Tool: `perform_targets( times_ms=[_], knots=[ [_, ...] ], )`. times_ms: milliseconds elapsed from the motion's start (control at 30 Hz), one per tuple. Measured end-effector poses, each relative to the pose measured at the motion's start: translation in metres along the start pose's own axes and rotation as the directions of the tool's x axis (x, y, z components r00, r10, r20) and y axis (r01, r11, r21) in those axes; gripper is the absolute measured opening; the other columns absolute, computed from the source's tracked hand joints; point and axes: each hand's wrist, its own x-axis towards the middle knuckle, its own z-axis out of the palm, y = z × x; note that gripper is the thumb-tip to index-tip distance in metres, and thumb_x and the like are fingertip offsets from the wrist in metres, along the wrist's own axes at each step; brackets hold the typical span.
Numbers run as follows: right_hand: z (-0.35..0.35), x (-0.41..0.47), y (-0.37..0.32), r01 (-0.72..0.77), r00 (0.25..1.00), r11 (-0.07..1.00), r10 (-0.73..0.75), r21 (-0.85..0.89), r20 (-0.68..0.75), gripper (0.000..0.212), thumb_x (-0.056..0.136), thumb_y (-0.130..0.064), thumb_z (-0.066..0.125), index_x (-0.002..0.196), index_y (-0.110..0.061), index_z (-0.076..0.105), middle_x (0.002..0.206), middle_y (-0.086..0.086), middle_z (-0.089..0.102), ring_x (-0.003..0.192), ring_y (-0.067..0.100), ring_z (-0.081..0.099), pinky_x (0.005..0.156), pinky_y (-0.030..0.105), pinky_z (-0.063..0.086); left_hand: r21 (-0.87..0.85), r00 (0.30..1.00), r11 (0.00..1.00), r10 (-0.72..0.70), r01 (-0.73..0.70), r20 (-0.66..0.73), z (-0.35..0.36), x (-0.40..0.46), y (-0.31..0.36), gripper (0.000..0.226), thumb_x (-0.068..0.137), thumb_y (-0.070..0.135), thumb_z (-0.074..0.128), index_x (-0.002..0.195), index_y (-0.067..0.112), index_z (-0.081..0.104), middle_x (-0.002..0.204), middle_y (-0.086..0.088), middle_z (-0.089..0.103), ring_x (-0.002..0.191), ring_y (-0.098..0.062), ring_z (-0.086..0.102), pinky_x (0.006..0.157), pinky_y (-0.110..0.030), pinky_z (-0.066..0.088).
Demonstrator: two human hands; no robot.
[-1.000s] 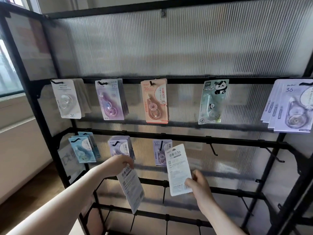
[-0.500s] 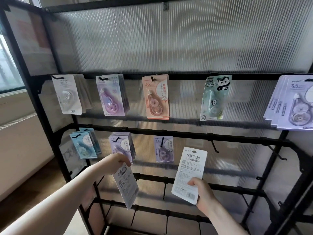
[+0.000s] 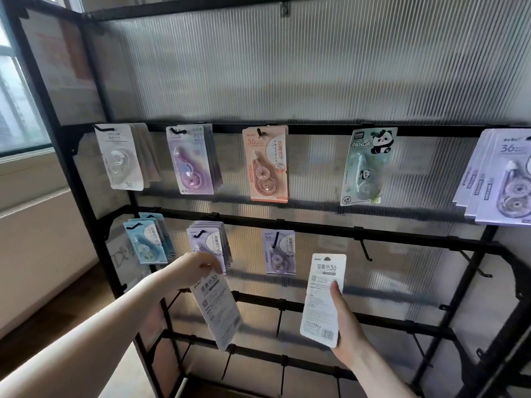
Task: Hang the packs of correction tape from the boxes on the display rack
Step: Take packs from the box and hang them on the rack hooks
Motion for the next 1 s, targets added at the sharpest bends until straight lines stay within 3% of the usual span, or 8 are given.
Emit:
perform_targets(
  times_ms=[167,267,333,467,600,800,900,1000],
  knots=[
    [-0.006,0.002,-0.002,-0.027,0.999,0.998,0.026,0.061,0.019,0.054,0.072,-0.058,0.052,0.117,-0.029,0.053,0.119,0.006,0.060,0.114,0.028,0.052,0.081,0.044,0.046,-0.185,0.993,0.980,-0.062,0.080,0.103,-0.004,-0.004,0.011,0.030,0.091,-0.001,0.045,0.087,0.015,0.071,0.089,-0.001,0.060,0.079,-0.020,0.065,0.065,-0.022,0.056],
    [-0.004,0.004,-0.004,-0.041,0.998,0.999,0.041,-0.008,0.037,0.046,0.076,-0.050,0.056,0.116,-0.028,0.055,0.118,0.007,0.061,0.110,0.027,0.055,0.072,0.040,0.047,-0.312,0.975,0.929,-0.154,0.197,0.158,-0.008,-0.005,0.017,0.026,0.091,-0.005,0.047,0.085,0.008,0.069,0.069,0.001,0.063,0.054,-0.007,0.063,0.056,-0.021,0.055],
    [-0.002,0.007,-0.004,-0.041,0.997,0.999,0.042,-0.026,0.061,0.037,0.081,-0.043,0.055,0.114,-0.027,0.056,0.116,0.009,0.062,0.107,0.027,0.056,0.070,0.041,0.047,-0.249,0.965,0.941,-0.185,0.229,0.188,-0.009,-0.008,0.020,0.013,0.090,0.003,0.054,0.086,0.007,0.066,0.058,0.005,0.062,0.044,-0.003,0.058,0.048,-0.017,0.050],
    [0.008,0.012,-0.002,-0.061,0.995,0.998,0.059,0.026,0.082,0.023,0.091,-0.021,0.049,0.112,-0.018,0.058,0.108,0.014,0.066,0.102,0.032,0.060,0.072,0.043,0.051,-0.067,0.980,0.992,-0.089,0.102,0.180,-0.011,-0.018,0.015,0.029,0.083,-0.001,0.057,0.107,0.009,0.069,0.086,0.002,0.063,0.062,0.004,0.056,0.055,-0.008,0.045],
    [0.028,0.021,0.005,-0.072,0.991,0.997,0.067,0.041,0.116,0.026,0.090,-0.008,0.043,0.113,-0.015,0.055,0.110,0.017,0.064,0.104,0.035,0.058,0.078,0.048,0.049,-0.093,0.995,0.994,-0.054,0.061,0.079,-0.018,-0.021,0.003,0.020,0.081,0.000,0.060,0.091,0.012,0.073,0.079,-0.004,0.067,0.051,0.004,0.060,0.057,-0.013,0.049],
    [0.065,0.040,0.014,-0.094,0.990,0.995,0.097,-0.036,0.097,0.039,0.080,-0.018,0.051,0.118,-0.013,0.054,0.111,0.020,0.065,0.104,0.038,0.060,0.072,0.045,0.052,-0.053,0.996,0.998,-0.028,0.032,0.087,-0.037,-0.015,-0.029,0.015,0.079,0.014,0.069,0.093,0.016,0.074,0.065,0.012,0.059,0.041,0.001,0.049,0.044,-0.011,0.038],
    [0.089,0.047,0.024,-0.095,0.990,0.996,0.094,-0.004,0.106,0.040,0.080,-0.023,0.049,0.119,-0.013,0.054,0.110,0.021,0.065,0.101,0.038,0.059,0.061,0.040,0.053,0.009,0.999,1.000,-0.015,0.015,0.032,-0.047,-0.008,-0.055,0.017,0.075,0.020,0.075,0.091,0.015,0.074,0.061,0.019,0.051,0.049,0.004,0.045,0.047,-0.007,0.032],
    [0.110,0.055,0.040,-0.061,0.982,0.997,0.051,0.046,0.181,0.044,0.082,-0.024,0.042,0.125,-0.016,0.051,0.114,0.023,0.063,0.097,0.034,0.058,0.074,0.040,0.050,0.062,0.999,0.998,0.005,-0.007,0.032,-0.054,0.000,-0.084,0.017,0.073,0.027,0.077,0.085,0.015,0.073,0.063,0.016,0.053,0.056,0.002,0.046,0.049,-0.008,0.030]
  ],
)
